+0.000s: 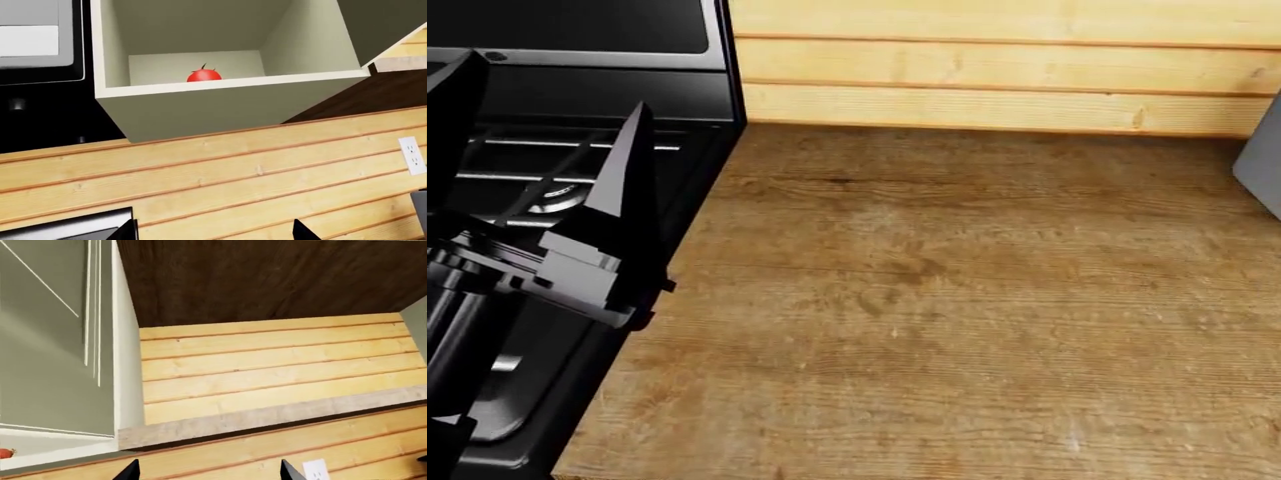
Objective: Pick the tomato, carrot from the counter and place them in the cabinet. Then close the cabinet.
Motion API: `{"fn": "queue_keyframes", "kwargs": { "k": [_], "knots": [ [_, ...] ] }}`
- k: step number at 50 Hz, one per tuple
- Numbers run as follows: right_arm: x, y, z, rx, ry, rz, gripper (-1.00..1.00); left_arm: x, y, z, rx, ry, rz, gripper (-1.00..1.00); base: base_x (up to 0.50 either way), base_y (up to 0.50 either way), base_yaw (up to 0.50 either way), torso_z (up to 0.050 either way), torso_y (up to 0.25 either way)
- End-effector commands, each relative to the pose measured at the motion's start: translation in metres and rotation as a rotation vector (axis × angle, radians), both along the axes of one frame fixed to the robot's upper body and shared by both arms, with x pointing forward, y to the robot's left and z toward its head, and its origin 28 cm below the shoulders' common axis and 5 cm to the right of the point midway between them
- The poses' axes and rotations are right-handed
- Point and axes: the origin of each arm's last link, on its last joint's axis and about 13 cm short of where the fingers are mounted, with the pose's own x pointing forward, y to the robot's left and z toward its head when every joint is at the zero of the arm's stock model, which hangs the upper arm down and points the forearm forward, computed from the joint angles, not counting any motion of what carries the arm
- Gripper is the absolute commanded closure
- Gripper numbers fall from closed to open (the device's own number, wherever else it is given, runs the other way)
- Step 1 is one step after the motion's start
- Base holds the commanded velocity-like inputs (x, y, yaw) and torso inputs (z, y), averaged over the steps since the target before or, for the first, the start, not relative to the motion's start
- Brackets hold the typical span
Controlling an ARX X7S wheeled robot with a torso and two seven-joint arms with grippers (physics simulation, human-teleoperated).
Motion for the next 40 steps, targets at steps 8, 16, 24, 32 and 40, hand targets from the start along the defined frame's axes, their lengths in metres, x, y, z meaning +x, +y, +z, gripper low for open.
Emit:
{"fn": "queue_keyframes", "kwargs": {
  "k": [8,16,24,32,40],
  "knots": [
    [-0.01,-0.033,0.037,0.13,-0.135,0.071,-1.0,0.001,-0.003,0.001,0.01,0.001,-0.004,-1.0,0.0,0.0,0.0,0.0,0.0],
    [-0.008,-0.031,0.052,0.129,-0.167,0.159,-1.0,0.001,-0.003,0.002,0.013,-0.001,-0.003,-1.0,0.0,0.0,0.0,0.0,0.0],
    [0.002,-0.022,0.063,0.082,-0.162,0.238,-1.0,0.001,-0.004,0.003,0.014,-0.004,-0.007,-1.0,0.0,0.0,0.0,0.0,0.0],
    [0.004,-0.026,0.064,0.084,-0.171,0.266,-1.0,0.001,-0.004,0.003,0.015,-0.004,-0.007,-1.0,0.0,0.0,0.0,0.0,0.0],
    [0.002,-0.028,0.065,0.069,-0.169,0.285,-1.0,0.001,-0.005,0.002,0.014,-0.003,-0.009,-1.0,0.0,0.0,0.0,0.0,0.0]
  ]
}}
